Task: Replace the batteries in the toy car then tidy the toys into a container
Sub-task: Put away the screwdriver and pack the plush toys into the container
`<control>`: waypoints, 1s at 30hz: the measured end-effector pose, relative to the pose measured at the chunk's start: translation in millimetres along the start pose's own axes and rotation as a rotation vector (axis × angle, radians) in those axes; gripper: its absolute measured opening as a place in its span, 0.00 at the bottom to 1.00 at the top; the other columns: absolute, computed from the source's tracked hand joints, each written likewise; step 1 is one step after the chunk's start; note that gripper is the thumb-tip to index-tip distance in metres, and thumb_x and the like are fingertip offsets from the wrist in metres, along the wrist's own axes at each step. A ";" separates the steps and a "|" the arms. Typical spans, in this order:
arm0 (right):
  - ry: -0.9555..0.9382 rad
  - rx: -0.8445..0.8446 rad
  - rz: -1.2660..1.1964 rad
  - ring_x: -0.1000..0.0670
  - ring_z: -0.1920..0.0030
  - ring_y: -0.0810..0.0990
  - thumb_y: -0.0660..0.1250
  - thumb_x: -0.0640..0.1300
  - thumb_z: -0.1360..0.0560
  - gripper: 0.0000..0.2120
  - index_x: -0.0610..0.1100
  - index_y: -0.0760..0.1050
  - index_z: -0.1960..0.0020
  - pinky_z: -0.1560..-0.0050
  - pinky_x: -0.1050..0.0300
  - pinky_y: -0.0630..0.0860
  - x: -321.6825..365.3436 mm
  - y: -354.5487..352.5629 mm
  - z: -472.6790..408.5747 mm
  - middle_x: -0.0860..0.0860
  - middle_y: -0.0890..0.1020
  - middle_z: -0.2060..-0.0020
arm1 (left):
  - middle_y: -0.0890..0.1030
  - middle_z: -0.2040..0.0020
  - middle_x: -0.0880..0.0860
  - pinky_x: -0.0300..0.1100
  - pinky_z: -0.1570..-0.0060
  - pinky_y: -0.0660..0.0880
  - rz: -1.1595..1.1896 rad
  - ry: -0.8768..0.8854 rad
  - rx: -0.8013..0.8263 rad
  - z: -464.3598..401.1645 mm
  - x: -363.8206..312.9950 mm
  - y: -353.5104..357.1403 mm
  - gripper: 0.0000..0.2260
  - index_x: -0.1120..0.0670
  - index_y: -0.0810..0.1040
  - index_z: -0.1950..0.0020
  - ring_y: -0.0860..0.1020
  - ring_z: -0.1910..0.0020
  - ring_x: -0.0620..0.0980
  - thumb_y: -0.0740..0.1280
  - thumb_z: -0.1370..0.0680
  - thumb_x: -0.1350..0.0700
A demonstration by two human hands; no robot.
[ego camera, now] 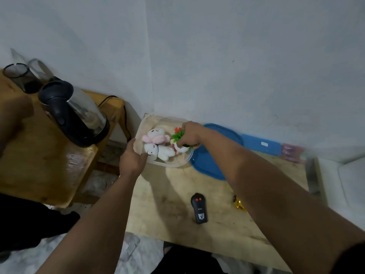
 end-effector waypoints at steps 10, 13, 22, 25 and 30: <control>-0.035 0.197 0.320 0.43 0.49 0.81 0.74 0.54 0.28 0.25 0.41 0.75 0.37 0.49 0.50 0.80 6.0 62.2 -44.3 0.46 0.81 0.43 | 0.86 0.48 0.56 0.57 0.50 0.83 0.039 0.093 -0.040 9.3 -7.1 -1.4 0.31 0.41 0.68 0.28 0.85 0.53 0.63 0.64 0.32 0.42; -0.127 0.196 0.456 0.43 0.42 0.79 0.73 0.54 0.27 0.29 0.43 0.71 0.30 0.45 0.49 0.78 12.2 71.4 -44.1 0.47 0.79 0.37 | 0.86 0.47 0.55 0.58 0.51 0.83 0.080 0.074 -0.050 9.2 -6.4 -0.3 0.31 0.39 0.68 0.28 0.85 0.52 0.62 0.65 0.32 0.45; -0.192 -0.125 0.477 0.44 0.40 0.76 0.78 0.62 0.38 0.43 0.52 0.65 0.28 0.53 0.50 0.74 2.3 33.8 -26.3 0.48 0.73 0.36 | 0.85 0.48 0.55 0.61 0.51 0.84 0.204 -0.053 -0.034 10.2 -4.3 0.3 0.30 0.38 0.70 0.29 0.84 0.49 0.60 0.66 0.32 0.48; -0.172 -0.418 0.111 0.46 0.46 0.78 0.73 0.59 0.30 0.27 0.52 0.68 0.36 0.53 0.48 0.79 -16.9 14.7 2.8 0.49 0.74 0.43 | 0.84 0.45 0.54 0.61 0.50 0.84 0.240 -0.113 -0.030 14.4 -8.7 0.7 0.32 0.42 0.72 0.27 0.84 0.47 0.61 0.66 0.32 0.49; 0.004 -0.471 -0.047 0.47 0.59 0.77 0.63 0.53 0.22 0.08 0.49 0.68 0.49 0.61 0.48 0.77 -63.8 54.1 64.6 0.53 0.77 0.62 | 0.81 0.43 0.52 0.62 0.47 0.83 0.232 -0.142 -0.012 19.7 -15.7 2.4 0.29 0.42 0.74 0.28 0.81 0.43 0.62 0.65 0.31 0.51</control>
Point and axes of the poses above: each hand's wrist, its own z-axis away from the middle knuckle, its own y-axis out of the palm, x = y × z, the point moved 4 cm from there along -z, towards the middle knuckle
